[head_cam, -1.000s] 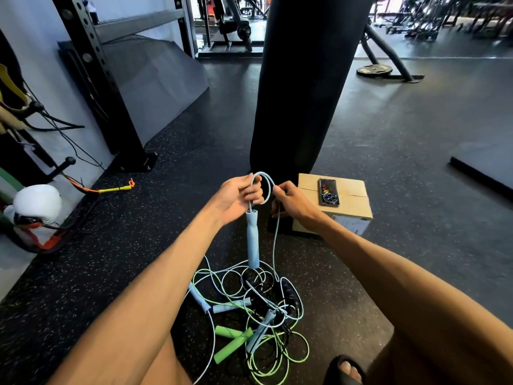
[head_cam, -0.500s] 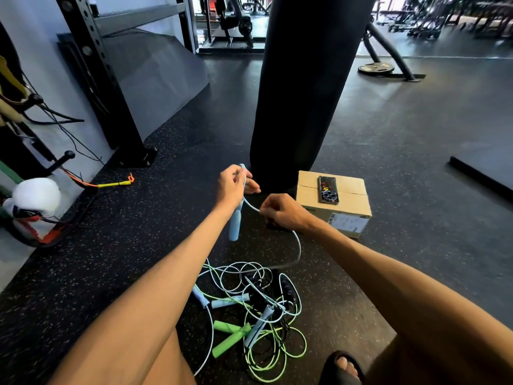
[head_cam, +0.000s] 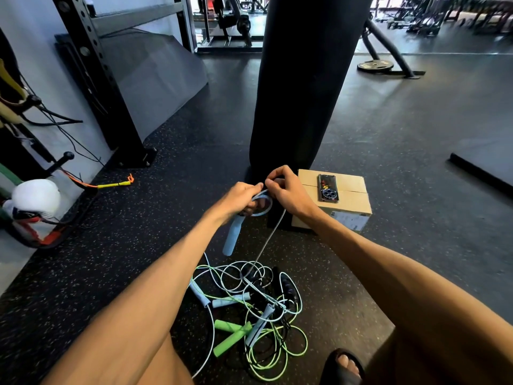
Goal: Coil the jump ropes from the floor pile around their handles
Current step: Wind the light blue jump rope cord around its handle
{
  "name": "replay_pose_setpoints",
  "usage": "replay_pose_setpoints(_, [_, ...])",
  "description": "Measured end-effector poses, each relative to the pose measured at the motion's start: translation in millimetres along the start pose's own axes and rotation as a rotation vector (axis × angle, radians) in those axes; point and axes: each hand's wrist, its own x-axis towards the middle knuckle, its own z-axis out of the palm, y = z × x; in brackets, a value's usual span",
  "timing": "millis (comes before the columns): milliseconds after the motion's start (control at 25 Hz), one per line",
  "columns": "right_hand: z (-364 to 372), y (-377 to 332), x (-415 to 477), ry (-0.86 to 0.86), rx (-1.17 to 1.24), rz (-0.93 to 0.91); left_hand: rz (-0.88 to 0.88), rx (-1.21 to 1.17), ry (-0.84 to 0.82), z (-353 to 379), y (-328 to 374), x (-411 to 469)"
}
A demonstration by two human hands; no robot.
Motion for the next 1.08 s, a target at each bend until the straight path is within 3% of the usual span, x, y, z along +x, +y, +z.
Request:
replay_pose_setpoints(200, [0, 1, 3, 0.021, 0.125, 0.156, -0.013, -0.535, -0.153, -5, 15, -5])
replay_pose_setpoints(360, [3, 2, -5, -0.137, 0.255, 0.342, 0.007, -0.874, -0.083, -9, 20, -2])
replay_pose_setpoints(440, [7, 0, -11, -0.246, 0.258, 0.395, 0.076, -0.922, 0.011, -12, 20, 2])
replay_pose_setpoints(560, [6, -1, -15, -0.35, 0.182, 0.419, 0.135, -0.817, 0.223, -13, 18, 4])
replay_pose_setpoints(760, [5, 6, -20, -0.502, -0.136, 0.415, 0.206, -0.684, 0.366, -11, 14, 8])
replay_pose_setpoints(880, [5, 3, -19, -0.493, -0.075, 0.381, 0.238, -0.438, 0.461, -15, 5, 11])
replay_pose_setpoints(1080, [4, -4, -13, -0.349, -0.338, 0.003, 0.239, 0.043, 0.452, -13, -6, 10])
